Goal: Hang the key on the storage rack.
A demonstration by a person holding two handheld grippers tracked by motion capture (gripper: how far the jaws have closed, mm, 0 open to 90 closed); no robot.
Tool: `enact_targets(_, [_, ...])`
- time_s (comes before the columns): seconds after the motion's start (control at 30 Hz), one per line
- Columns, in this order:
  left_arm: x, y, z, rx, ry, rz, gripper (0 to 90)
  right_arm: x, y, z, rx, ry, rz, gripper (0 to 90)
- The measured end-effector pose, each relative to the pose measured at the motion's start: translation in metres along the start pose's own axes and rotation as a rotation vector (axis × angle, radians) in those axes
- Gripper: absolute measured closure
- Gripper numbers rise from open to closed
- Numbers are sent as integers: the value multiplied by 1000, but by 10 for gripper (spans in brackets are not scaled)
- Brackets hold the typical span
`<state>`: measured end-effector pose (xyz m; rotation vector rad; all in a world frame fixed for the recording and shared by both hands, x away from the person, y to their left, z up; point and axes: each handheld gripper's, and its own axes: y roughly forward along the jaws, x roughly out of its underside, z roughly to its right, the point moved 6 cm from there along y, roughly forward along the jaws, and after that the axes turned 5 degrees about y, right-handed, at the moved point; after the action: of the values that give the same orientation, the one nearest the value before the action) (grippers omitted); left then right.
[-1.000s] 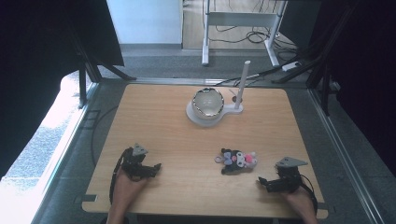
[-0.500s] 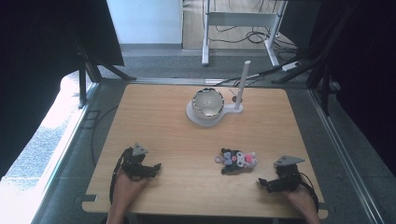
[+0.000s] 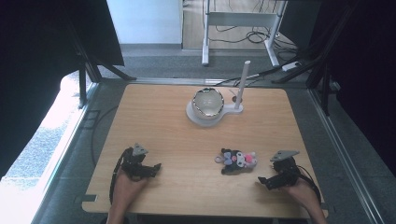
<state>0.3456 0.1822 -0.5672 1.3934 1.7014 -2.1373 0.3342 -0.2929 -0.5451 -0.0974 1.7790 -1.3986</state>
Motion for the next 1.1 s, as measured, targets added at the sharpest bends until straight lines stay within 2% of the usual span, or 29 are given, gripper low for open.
enact_targets(0.6, [0,0,0,0,-1,2,49,-28,1,2,-29,-116,-144,30])
enact_targets(0.77, [0,0,0,1,1,0,49,-39,3,-1,-40,-189,-201,29])
enact_targets(0.97, [0,0,0,1,1,0,49,-47,4,-3,-59,-238,-247,30])
enact_targets(1.03, [0,0,0,0,1,-1,49,-52,5,-6,-63,-278,-280,29])
enact_targets(1.1, [0,0,0,1,1,0,49,-54,5,-7,-66,-288,-288,28])
